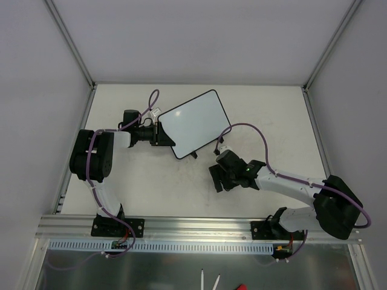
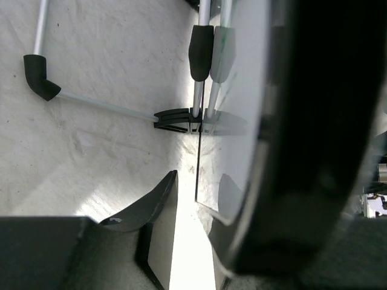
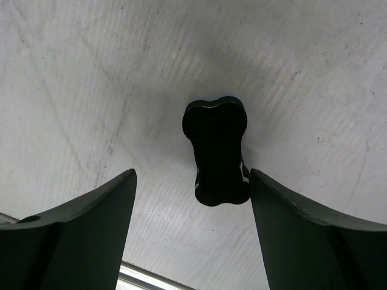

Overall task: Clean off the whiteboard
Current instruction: Place the whiteboard eraser at the center of the board.

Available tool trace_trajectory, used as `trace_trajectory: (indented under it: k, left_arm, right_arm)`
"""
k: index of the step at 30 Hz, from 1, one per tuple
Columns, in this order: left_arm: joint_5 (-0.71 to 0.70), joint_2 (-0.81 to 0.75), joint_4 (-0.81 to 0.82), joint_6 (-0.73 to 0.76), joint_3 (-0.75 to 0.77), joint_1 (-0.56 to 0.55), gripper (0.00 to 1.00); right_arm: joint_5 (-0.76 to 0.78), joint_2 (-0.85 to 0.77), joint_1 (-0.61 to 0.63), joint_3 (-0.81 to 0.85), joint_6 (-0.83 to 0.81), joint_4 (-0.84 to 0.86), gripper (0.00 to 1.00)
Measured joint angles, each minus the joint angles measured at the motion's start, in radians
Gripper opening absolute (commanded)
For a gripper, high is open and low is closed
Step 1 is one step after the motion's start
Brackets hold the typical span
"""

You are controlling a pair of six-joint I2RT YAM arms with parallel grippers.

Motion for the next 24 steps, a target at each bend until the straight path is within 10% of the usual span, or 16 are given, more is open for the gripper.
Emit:
trace_trajectory:
  k: [21, 22, 24]
  left_arm:
    - [-0.003, -0.076, 0.119, -0.038, -0.103, 0.029, 0.45]
    - [-0.003, -0.082, 0.13, -0.045, -0.114, 0.034, 0.98]
    - [-0.003, -0.089, 0.152, -0.06, -0.125, 0.043, 0.99]
  right_arm:
    - [0.032, -0.157, -0.024, -0.061, -0.003, 0.012, 0.95]
    - [0.034, -0.174, -0.027, -0.062, -0.004, 0.012, 0.96]
    - [0.039, -0.199, -0.034, -0.062, -0.006, 0.014, 0.97]
